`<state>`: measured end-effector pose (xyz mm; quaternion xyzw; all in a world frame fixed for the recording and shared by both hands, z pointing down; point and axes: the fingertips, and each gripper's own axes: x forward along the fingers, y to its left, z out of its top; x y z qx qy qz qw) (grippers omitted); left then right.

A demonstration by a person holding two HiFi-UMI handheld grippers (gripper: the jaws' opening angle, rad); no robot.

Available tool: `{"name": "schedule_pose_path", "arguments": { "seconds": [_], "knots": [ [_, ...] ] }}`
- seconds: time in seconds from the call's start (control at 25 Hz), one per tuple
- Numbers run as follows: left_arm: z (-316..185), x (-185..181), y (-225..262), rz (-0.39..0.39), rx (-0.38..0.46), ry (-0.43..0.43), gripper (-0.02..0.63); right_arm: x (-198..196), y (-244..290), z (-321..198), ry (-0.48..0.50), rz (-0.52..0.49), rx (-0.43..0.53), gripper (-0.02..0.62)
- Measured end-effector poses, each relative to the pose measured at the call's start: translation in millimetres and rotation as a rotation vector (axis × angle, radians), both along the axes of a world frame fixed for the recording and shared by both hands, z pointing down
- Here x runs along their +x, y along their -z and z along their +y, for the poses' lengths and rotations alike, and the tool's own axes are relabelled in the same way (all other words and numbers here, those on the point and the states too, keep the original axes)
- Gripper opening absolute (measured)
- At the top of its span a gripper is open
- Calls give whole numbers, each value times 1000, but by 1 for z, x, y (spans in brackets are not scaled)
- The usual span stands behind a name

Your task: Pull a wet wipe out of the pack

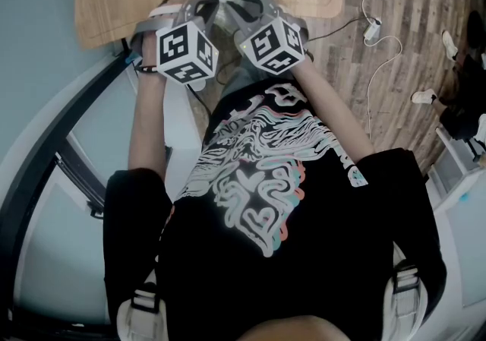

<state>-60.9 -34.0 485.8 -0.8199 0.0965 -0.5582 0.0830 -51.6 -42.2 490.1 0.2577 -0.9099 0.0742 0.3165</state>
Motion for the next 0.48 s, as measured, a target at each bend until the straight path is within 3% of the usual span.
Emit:
{"name": "schedule_pose_path", "arguments": {
  "seconds": [0.48],
  "knots": [
    [-1, -6, 4, 4, 8, 26, -11, 0, -2, 0, 3, 10, -3, 66]
  ]
}}
